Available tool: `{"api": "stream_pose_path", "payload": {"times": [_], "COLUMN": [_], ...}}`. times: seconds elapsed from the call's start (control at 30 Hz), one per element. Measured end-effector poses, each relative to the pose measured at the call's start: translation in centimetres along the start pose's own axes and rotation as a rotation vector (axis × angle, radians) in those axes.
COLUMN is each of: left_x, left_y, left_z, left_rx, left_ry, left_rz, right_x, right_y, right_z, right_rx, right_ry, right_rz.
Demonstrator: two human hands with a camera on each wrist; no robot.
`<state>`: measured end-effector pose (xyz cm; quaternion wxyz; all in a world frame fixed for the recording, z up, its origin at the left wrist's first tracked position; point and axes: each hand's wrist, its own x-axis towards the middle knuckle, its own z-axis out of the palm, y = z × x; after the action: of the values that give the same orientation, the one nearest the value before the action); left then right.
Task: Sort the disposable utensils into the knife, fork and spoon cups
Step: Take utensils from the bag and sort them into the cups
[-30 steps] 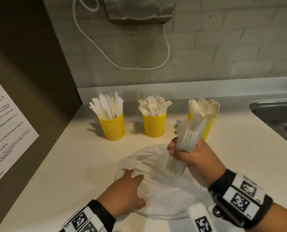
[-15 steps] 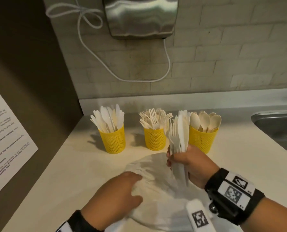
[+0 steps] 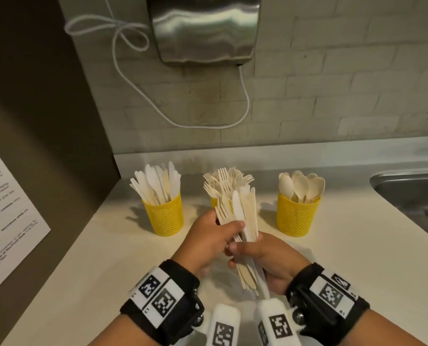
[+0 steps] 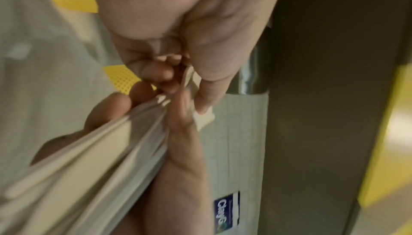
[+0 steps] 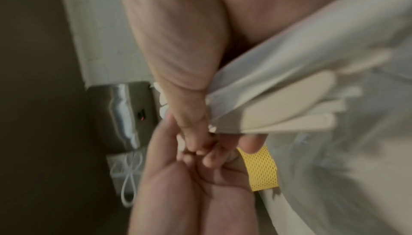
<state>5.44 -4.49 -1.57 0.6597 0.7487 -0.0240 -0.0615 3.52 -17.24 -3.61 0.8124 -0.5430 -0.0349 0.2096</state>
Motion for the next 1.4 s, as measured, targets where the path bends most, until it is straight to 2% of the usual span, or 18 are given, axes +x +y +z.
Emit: {"api": "stream_pose_path", "payload": {"times": [0.1,0.2,0.3,0.5,0.7,0.77,0.87,0.93,1.03,1.13,1.27,1.4], "left_x": [0.2,1.3,2.1,3.0,4.0,3.9,3.8,3.6,4.0,5.5,8.3,10.9], "left_y": [-0.2,-0.1,0.2,1.2,2.9,3.5,4.0,4.4,6.1,8.6,11.5,11.6], "left_z": [-0.3,-0.8,-1.1,-0.5,-1.5,-1.4,-0.7,-0.5,-1.5,-3.4,-5.2,-4.3], "left_rx": [-0.143,-0.155,-0.126,-0.072,-0.114,-0.107,0.013,0.101,0.204,0.090,0.044,0.092], "left_ry": [-0.067,-0.021,0.007,-0.051,-0.118,-0.143,-0.180,-0.209,-0.133,-0.012,0.061,0.039], "left_rz": [-0.074,-0.125,-0.149,-0.065,-0.026,-0.004,0.046,0.077,0.159,0.312,0.383,0.370], "right_x": [-0.3,-0.1,0.2,0.8,1.3,1.4,1.5,1.5,2.1,2.2,1.5,1.0], "right_y": [0.3,0.7,1.2,0.0,-1.2,-1.3,-1.2,-1.2,-1.6,-2.3,-2.8,-2.4], "right_z": [-1.1,-2.1,-2.7,-2.2,-2.9,-2.6,-1.7,-1.4,-2.4,-4.5,-5.8,-5.5], "right_rx": [0.186,0.235,0.204,-0.055,0.019,0.042,0.017,0.027,0.150,0.322,0.381,0.348], "right_ry": [-0.008,0.047,0.086,0.068,0.142,0.120,0.069,0.094,0.251,0.387,0.392,0.365], "right_rz": [0.064,0.125,0.074,-0.034,-0.079,-0.127,-0.165,-0.179,-0.183,-0.234,-0.286,-0.284]}}
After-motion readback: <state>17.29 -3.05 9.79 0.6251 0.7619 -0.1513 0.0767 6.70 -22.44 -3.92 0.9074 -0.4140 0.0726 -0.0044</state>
